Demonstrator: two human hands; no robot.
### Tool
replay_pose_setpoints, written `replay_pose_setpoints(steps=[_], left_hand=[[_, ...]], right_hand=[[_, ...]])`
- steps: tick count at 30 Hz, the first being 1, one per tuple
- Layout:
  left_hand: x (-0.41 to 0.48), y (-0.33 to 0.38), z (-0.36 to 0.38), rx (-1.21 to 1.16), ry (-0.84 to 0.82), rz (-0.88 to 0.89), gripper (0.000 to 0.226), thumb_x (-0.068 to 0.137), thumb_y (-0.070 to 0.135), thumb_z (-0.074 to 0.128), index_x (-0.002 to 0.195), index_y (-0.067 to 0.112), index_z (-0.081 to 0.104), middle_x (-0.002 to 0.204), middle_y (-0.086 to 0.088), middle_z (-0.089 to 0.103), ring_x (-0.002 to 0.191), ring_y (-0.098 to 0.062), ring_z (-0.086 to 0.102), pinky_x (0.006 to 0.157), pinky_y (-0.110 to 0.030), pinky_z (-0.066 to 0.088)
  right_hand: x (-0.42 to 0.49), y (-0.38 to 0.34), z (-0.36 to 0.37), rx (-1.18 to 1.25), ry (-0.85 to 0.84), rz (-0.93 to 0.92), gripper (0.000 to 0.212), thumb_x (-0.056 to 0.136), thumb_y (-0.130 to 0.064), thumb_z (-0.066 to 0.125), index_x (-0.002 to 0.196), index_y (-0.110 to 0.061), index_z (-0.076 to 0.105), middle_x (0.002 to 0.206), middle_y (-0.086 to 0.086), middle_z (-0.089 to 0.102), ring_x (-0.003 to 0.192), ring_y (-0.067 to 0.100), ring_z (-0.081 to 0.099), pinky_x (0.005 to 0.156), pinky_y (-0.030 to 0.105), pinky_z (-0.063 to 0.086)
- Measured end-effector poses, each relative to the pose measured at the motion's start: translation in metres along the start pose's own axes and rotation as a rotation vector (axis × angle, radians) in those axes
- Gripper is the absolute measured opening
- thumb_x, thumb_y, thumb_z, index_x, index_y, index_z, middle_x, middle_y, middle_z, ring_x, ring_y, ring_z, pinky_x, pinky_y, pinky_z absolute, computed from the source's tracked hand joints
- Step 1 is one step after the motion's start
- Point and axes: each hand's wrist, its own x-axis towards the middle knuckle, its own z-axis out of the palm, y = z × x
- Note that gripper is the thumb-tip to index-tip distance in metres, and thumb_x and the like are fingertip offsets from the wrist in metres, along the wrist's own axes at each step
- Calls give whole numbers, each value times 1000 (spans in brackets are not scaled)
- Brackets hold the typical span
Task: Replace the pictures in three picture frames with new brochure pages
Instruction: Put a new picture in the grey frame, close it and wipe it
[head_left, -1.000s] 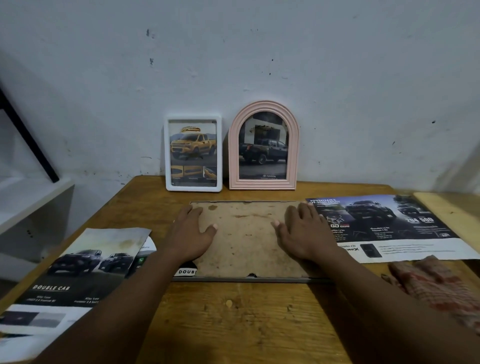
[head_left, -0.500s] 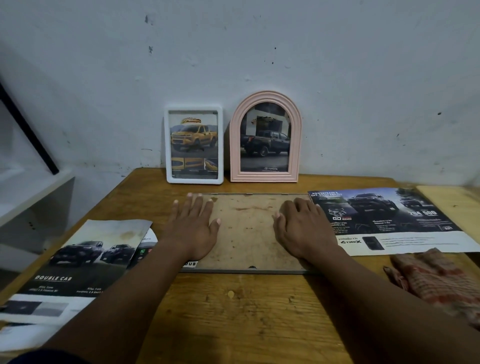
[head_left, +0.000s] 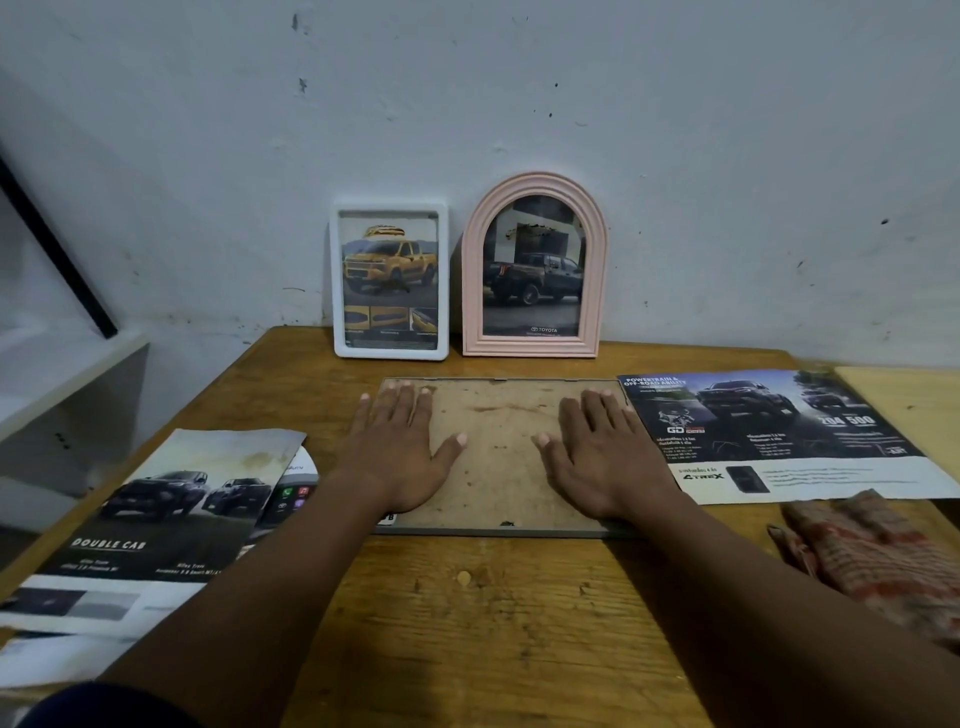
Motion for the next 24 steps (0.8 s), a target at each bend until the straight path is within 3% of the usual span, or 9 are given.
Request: replay_pose_setpoints(steps=[2,5,9,12,14,17,20,24], left_hand=[[0,3,-4,-36,-41,41,83,98,69,10,161,20,-10,168,-6,-19,153,-21,-22,123,-44,-13],[1,14,-8,-85,-141,-11,92,94,77,14,160,20,-15,165,-7,-27,151,-25,-28,123,-47,-15],[-5,24,2,-35,-11,-48,105,83,88,5,161,20,-10,167,-11,-20,153,-31,-21,123,-53,-9],[-8,25,1,-49,-3,-45,115,72,97,2,161,25,-10,167,-12,-19,153,-33,-20,122,-57,-8],[-8,25,-4,-72,-51,-44,128,61,105,8,161,28,-12,166,-12,-23,152,-34,-24,120,-59,-12],[-9,26,-12,-109,-150,-43,141,49,110,23,159,30,-16,164,-10,-29,149,-34,-31,119,-60,-17],[-11,27,-16,-135,-165,-51,143,48,110,28,159,30,-16,164,-10,-30,148,-33,-33,118,-59,-18],[-16,33,-18,-149,-143,-53,144,48,110,27,160,29,-14,165,-10,-28,149,-32,-31,119,-57,-17]], right_hand=[[1,1,-2,12,-6,3,76,94,-66,7,154,-20,16,165,15,8,154,31,-2,123,50,6],[-1,-1,-8,92,7,16,63,99,-58,27,149,-21,27,163,14,19,153,32,5,123,48,11],[-6,-2,-14,320,206,117,57,96,-41,50,145,-14,40,152,12,40,141,29,35,112,44,34],[-9,0,-17,157,299,251,58,92,-41,53,142,-13,44,144,14,46,133,32,40,107,46,36],[-15,3,-24,-2,256,378,57,91,-50,49,136,-14,47,138,15,50,129,34,43,103,47,35],[-25,11,-27,-53,165,416,54,92,-57,46,127,-15,53,132,13,54,126,33,45,101,48,34],[-27,14,-27,117,201,389,45,93,-51,49,124,-19,58,129,9,59,124,30,47,101,49,32],[-28,20,-38,608,195,469,33,93,-39,56,123,-27,63,127,3,64,117,28,56,105,53,35]])
